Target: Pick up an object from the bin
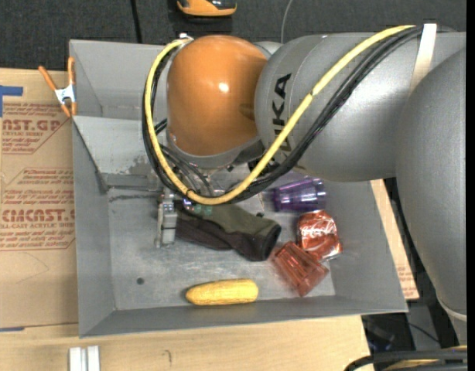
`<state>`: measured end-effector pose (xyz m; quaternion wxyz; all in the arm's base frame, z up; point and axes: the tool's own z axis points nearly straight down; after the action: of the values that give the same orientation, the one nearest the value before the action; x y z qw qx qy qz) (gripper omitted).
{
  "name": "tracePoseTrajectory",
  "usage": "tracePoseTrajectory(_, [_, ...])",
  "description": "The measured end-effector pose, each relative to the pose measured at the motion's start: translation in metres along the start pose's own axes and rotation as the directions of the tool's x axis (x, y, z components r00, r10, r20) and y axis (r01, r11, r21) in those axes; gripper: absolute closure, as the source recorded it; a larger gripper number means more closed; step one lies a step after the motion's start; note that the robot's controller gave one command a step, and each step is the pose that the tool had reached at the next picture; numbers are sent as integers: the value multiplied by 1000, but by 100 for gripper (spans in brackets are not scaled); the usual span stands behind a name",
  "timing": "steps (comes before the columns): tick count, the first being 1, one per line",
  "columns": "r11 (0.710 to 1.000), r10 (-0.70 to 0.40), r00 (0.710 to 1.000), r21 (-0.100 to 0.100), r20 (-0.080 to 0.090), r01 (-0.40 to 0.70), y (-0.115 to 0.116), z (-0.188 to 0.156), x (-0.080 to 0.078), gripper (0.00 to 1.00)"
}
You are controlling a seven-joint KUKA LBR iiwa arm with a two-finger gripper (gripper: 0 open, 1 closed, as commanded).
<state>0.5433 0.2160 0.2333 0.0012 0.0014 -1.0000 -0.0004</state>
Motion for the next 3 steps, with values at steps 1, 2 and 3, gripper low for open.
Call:
tracePoseTrajectory(1, [992, -126, 992, 1, 5, 126, 15, 6, -1, 0])
tracePoseTrajectory(2, [989, -145, 989, 0, -4, 145, -30, -29, 33, 0])
tracePoseTrajectory(3, [986, -166, 986, 0, 17, 166, -48, -7, 24, 0])
